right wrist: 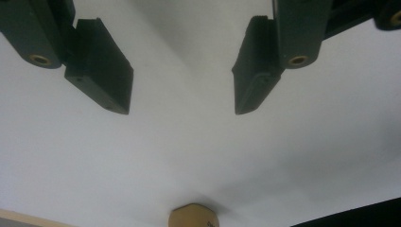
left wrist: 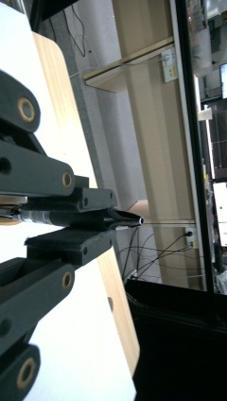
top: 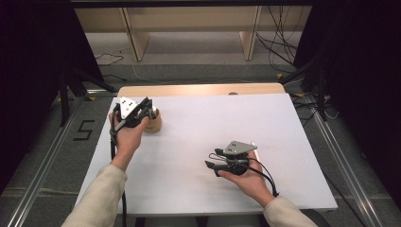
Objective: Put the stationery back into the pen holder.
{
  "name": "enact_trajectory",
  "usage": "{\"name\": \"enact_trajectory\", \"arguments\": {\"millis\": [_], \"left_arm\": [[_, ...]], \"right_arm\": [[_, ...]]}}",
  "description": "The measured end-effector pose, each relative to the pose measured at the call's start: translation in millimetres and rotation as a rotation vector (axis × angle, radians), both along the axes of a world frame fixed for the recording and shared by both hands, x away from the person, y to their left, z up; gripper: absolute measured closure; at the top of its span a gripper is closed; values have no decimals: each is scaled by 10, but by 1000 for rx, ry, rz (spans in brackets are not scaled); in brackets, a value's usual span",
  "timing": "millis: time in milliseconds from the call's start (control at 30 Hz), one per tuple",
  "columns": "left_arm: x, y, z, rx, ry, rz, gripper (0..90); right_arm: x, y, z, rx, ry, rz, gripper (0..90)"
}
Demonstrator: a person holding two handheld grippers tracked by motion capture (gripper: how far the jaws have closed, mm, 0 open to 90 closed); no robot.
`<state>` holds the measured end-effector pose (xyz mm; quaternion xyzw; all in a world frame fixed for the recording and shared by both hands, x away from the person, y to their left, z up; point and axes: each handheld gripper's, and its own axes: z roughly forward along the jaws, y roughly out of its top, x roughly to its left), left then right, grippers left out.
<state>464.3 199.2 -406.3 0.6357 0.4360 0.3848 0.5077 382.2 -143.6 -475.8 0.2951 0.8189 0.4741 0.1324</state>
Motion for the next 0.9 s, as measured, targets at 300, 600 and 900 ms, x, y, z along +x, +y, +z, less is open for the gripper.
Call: {"name": "enact_trajectory", "arguments": {"millis": [300, 600, 900], "left_arm": [[50, -33, -180, 18, 40, 8, 798], [70, -51, -289, 27, 73, 6, 782], [1, -37, -282, 5, 80, 26, 617]], "right_arm": [[-2, 6, -7, -2, 1, 5, 387], [-4, 8, -7, -2, 2, 9, 384], [-5, 5, -2, 1, 2, 8, 383]]}}
